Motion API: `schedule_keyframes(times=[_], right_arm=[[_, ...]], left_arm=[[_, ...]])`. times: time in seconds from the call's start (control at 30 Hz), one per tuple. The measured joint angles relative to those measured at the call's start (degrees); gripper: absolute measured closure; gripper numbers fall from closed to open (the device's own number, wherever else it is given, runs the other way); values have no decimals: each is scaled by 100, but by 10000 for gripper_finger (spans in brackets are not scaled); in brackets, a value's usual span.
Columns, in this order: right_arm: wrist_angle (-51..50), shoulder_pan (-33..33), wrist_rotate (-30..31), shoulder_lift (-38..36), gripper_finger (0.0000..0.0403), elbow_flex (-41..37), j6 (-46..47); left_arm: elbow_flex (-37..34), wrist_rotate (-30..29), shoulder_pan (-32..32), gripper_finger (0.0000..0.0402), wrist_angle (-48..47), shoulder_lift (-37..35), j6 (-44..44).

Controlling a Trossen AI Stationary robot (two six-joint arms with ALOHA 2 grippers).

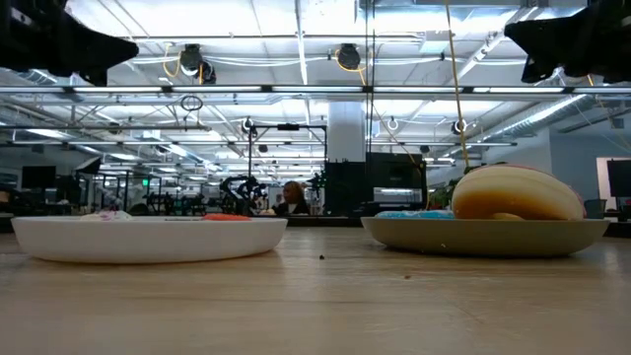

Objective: Pick & Place donuts
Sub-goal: Return to Home Position

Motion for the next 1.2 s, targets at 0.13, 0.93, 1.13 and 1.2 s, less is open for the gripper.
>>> schedule_keyframes(times=[0.13, 0.93, 1.13, 1.2], right_arm=[[-31, -69, -4, -2, 403, 0, -12], [400, -156, -164, -4, 403, -161, 462], [445, -158, -152, -4, 403, -160, 472], [454, -158, -149, -4, 403, -160, 594]], left_arm=[[-1, 18, 92, 400, -707, -311, -92], [-641, 449, 252, 401, 142, 8, 47], [-643, 429, 365, 401, 140, 358, -125], [-643, 425, 412, 400, 140, 376, -194]])
